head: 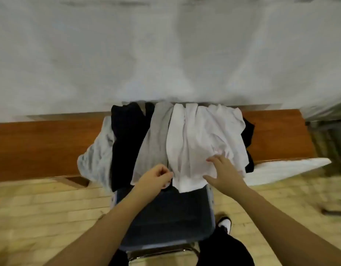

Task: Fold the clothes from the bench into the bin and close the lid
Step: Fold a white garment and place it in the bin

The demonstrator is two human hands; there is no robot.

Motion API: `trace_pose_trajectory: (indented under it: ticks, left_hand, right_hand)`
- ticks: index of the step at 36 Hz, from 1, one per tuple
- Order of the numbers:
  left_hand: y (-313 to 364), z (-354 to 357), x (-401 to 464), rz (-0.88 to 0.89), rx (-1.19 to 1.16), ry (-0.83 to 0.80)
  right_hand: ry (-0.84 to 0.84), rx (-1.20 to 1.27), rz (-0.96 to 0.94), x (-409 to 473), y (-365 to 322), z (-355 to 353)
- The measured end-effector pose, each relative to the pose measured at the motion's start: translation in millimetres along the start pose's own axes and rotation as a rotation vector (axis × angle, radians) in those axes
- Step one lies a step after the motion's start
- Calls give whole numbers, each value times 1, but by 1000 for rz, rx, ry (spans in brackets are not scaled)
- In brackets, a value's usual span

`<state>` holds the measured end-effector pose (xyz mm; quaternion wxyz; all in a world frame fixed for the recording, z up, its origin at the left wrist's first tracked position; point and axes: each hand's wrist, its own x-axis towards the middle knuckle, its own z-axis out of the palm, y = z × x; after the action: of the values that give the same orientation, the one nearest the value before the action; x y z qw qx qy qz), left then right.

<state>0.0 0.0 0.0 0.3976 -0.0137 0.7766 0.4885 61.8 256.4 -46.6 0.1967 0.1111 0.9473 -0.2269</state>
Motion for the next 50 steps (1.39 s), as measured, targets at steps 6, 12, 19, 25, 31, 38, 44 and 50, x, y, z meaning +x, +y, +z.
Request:
trace_pose_trajectory:
  ticks: [6, 12, 19, 25, 31, 38, 44, 50]
  left_hand:
    - [-49, 53, 48, 323, 294, 88]
    - [-79, 100, 97, 899, 779, 333]
    - [-87, 123, 128, 964, 890, 530]
    - [-67, 123, 112, 847, 675, 452]
    - [-21, 117, 60, 747, 349, 307]
    - [51, 98, -18, 810, 112, 369]
    - [87, 74, -78, 930, -9, 380]
    - [101, 50, -131, 978, -167, 292]
  right_hand:
    - [246, -120, -153, 13, 36, 64]
    - [472, -133, -323, 37, 57, 90]
    - [643, -25, -439, 45, 64, 97]
    - [722, 108, -443, 32, 57, 94]
    - [721, 217, -285, 1, 32, 57]
    - [655, 91, -171, -20, 0, -9]
    - [602, 177, -156, -40, -34, -41]
    - [629, 314, -194, -72, -51, -59]
